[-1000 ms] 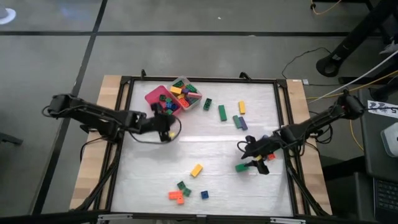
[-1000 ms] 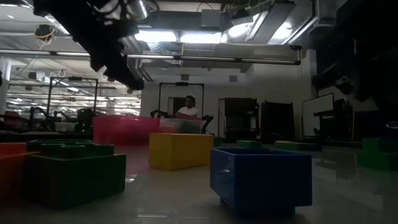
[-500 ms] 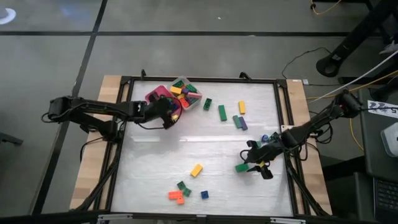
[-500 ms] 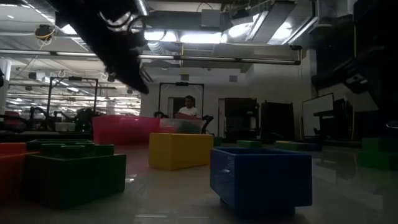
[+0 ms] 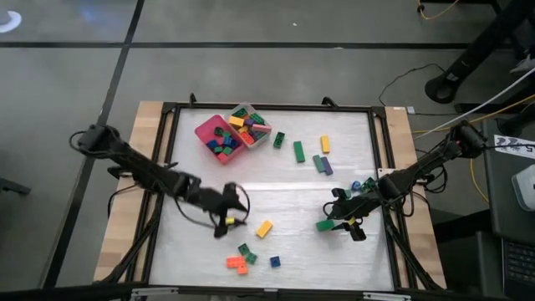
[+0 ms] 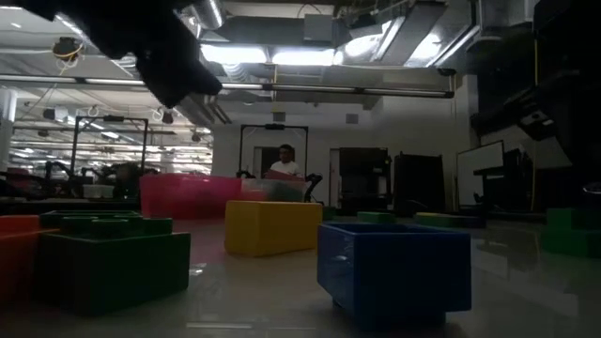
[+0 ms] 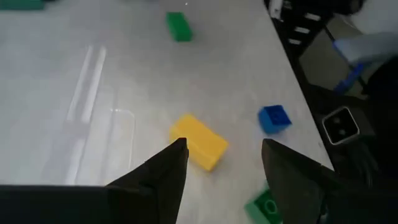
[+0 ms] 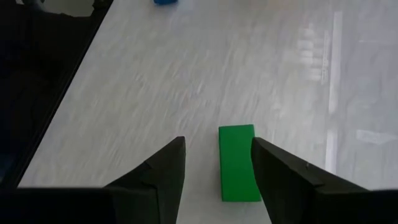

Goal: Sort blocks by size
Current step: Put the big yellow block into the white bin

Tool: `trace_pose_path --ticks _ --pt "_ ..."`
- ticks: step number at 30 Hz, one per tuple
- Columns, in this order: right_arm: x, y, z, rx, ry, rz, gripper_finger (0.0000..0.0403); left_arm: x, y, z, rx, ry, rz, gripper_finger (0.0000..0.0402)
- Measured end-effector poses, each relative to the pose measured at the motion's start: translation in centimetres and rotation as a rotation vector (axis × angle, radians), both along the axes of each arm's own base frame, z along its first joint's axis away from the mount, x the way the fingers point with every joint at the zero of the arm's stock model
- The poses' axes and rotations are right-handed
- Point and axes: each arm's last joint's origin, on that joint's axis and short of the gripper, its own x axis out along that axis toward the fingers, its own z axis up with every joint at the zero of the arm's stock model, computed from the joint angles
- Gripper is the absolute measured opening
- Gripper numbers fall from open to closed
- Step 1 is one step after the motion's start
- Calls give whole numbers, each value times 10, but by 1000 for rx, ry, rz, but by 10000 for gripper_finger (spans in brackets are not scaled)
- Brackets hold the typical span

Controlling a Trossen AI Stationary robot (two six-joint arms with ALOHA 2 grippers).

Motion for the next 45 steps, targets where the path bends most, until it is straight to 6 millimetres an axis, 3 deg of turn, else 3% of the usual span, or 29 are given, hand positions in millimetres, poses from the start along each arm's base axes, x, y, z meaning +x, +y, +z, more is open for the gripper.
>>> trace_pose_path --ticks 7,12,21,28,45 --pt "0 0 0 9 4 -17 182 8 -42 -31 121 -41 -96 196" --pt "1 -2 0 14 3 -131 182 23 -51 -47 269 -45 59 196" --pt "2 -3 0 27 6 -189 182 55 -69 -68 184 -7 169 196" --pt "2 -3 0 28 7 -189 182 64 -71 -66 217 -55 292 196" --pt "1 -3 0 23 7 -185 182 64 -62 -72 113 -1 423 196"
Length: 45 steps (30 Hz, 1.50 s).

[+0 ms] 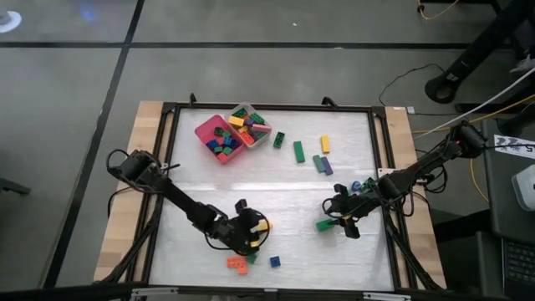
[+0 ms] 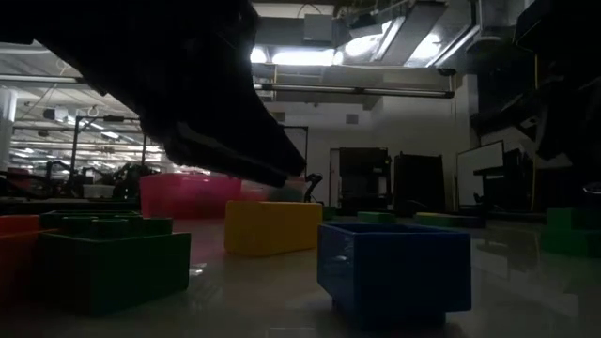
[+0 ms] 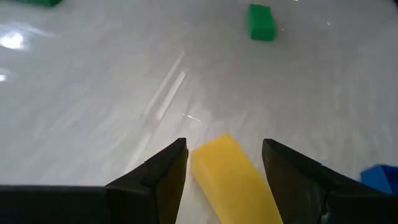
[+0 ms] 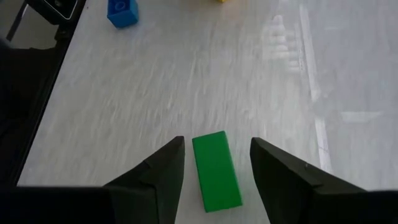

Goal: Sort blocks by size
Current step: Put the big yellow block into the white bin

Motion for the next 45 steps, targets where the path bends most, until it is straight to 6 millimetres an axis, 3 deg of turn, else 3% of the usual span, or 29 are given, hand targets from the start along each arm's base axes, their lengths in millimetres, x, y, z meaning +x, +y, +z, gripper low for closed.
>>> trace_pose_path --ticks 11,20,33,36,40,45 --pt "0 0 0 0 -1 1 182 0 1 -2 -94 -10 59 196" --pt "0 0 0 0 -1 1 182 3 -2 -18 -159 0 69 196" --pt "0 0 0 0 -1 1 182 6 2 -29 -74 89 -61 195" --pt "0 0 0 0 -1 1 182 7 4 -29 -33 105 -91 178" --pt "0 0 0 1 -2 1 182 10 11 -27 9 116 -113 121" --pt "0 0 0 -11 -9 -11 182 19 35 -12 67 107 -92 115"
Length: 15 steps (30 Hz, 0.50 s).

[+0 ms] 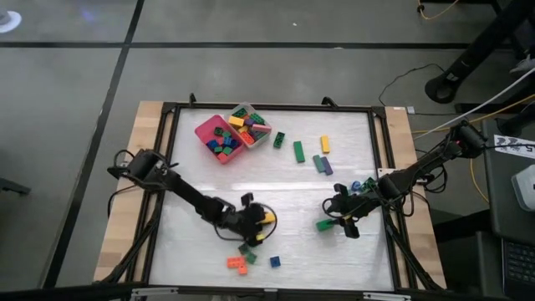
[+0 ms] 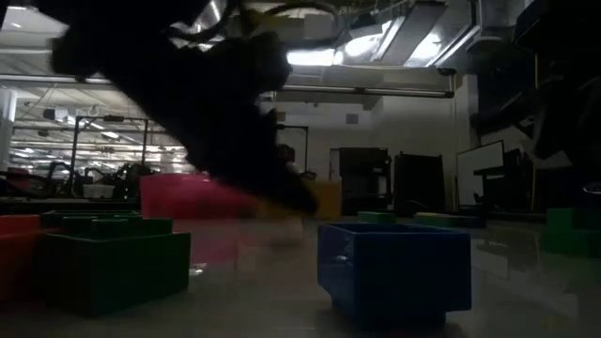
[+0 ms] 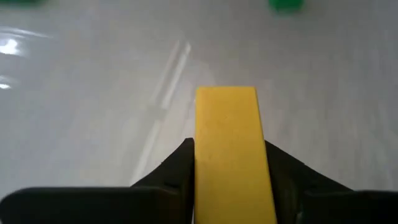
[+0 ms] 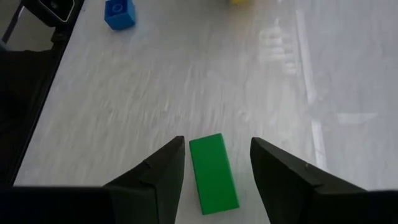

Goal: Sort blocks by size
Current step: Put the big yellow block into the white bin

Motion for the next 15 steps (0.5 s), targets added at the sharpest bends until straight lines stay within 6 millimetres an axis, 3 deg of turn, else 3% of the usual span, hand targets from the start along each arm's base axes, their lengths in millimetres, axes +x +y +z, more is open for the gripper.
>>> trace_pose_path --ticks 4,7,11,15 --pt "0 0 0 1 -1 0 182 7 34 24 71 -4 34 115" --pt "0 0 0 1 -1 0 182 8 71 47 153 0 90 115" --pt "0 0 0 1 -1 0 182 0 129 81 248 5 218 115" --pt "0 0 0 0 0 0 182 -20 196 106 323 35 418 115"
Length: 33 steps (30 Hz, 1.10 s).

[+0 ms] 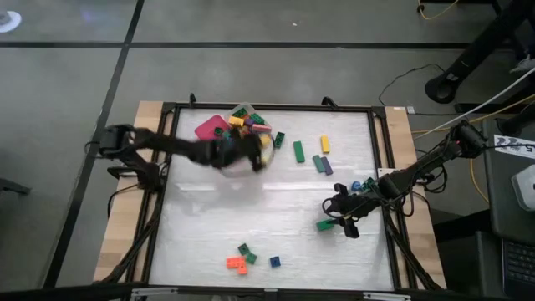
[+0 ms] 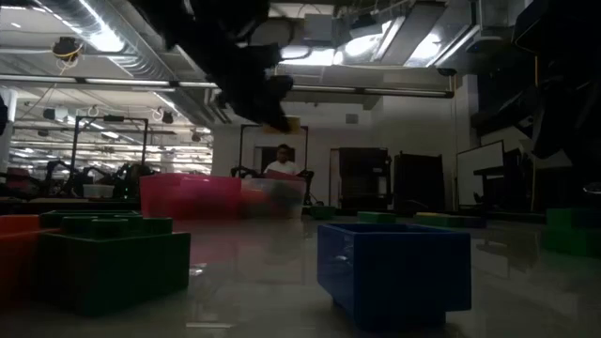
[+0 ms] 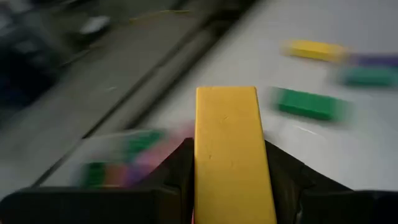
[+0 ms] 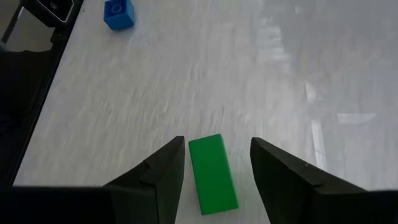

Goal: Sort blocks by size
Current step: Put the big yellow block into the white bin, then put the big green block into the white bin

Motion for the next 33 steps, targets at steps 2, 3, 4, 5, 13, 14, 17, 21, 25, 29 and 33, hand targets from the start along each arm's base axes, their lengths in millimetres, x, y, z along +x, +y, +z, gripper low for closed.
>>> trace_pose_path --ticks 2,3,4,5,13,14,17,21,25,29,33 --pt "0 0 0 0 0 0 182 -12 33 7 6 -8 110 115" --pt "0 0 0 -1 1 0 182 -18 49 7 4 -4 162 115" --pt "0 0 0 0 -1 0 182 -24 64 7 -1 -2 206 117" --pt "0 0 0 -2 -1 2 182 -30 78 6 -15 -2 238 121" --pt "0 0 0 -19 -7 20 182 -56 151 -29 -188 14 293 127" --pt "0 0 0 -18 -8 20 182 -57 156 -34 -198 22 289 127" --pt "0 0 0 -18 -8 19 182 -58 165 -47 -205 73 251 130" --pt "0 0 0 -18 -7 19 182 -55 167 -55 -180 109 211 149" --pt "0 0 0 -17 -7 19 182 -52 168 -52 -160 74 209 172" --pt "0 0 0 -17 -7 18 182 -51 170 -48 -144 34 218 200" --pt "0 0 0 -14 -5 21 182 -51 170 -46 -134 28 215 218"
